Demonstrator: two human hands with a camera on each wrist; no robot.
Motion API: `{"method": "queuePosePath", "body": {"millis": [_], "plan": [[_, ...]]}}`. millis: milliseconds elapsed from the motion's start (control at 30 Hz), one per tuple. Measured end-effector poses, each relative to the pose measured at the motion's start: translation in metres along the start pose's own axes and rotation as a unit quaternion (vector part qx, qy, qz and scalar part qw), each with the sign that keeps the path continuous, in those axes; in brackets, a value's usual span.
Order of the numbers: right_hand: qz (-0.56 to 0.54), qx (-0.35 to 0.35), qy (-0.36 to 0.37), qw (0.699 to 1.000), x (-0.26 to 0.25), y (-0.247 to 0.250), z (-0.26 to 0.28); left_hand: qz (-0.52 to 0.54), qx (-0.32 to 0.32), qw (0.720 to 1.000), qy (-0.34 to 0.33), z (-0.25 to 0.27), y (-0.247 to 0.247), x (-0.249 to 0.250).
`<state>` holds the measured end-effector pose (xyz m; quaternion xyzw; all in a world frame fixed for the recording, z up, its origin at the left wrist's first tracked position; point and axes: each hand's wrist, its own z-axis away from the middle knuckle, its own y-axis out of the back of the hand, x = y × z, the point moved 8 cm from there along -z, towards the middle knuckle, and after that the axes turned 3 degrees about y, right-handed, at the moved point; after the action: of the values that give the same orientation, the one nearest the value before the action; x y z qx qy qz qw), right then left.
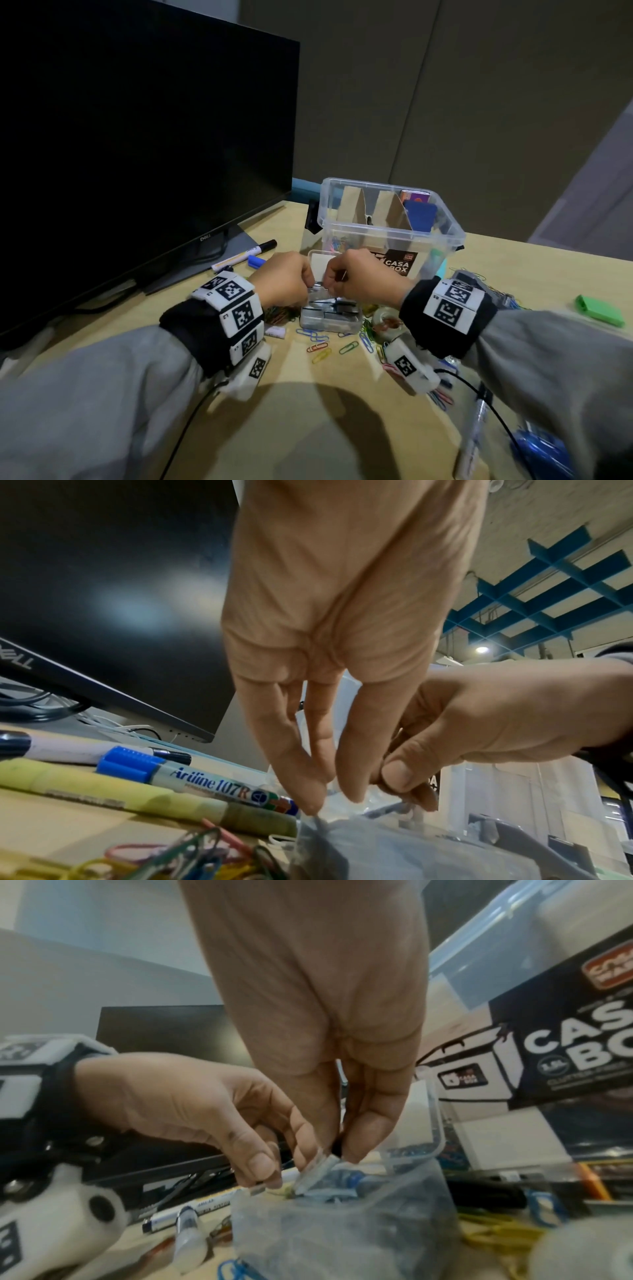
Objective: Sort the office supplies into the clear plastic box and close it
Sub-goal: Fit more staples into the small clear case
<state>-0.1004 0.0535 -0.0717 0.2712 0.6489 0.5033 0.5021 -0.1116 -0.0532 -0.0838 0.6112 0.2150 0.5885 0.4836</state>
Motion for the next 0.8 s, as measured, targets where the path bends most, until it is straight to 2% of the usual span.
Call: {"method": "queuePosePath", "body": {"millis": [233,333,500,667,800], "plan": [[0.024,0.035,-0.005,0.999,0.004,0.0,0.003,-0.02,0.005,0.999,-0.028,0.004,0.0,0.006],[0.042,0.024,0.003,0.999,0.003,0.0,0.007,-0.051,0.017,0.997,-0.055,0.01,-0.001,0.014],[0.089,-0.009,0.001,0.996,0.002,-0.003,0.013,-0.149,0.055,0.984,-0.086,0.022,-0.006,0.028],[0.143,-0.028,0.004,0.989,-0.001,-0.007,0.012,-0.28,0.036,0.954,-0.102,0.031,-0.017,0.032],[0.178,-0.02,0.01,0.984,-0.005,-0.008,0.006,-0.321,0.03,0.943,-0.086,0.031,-0.017,0.028]]}}
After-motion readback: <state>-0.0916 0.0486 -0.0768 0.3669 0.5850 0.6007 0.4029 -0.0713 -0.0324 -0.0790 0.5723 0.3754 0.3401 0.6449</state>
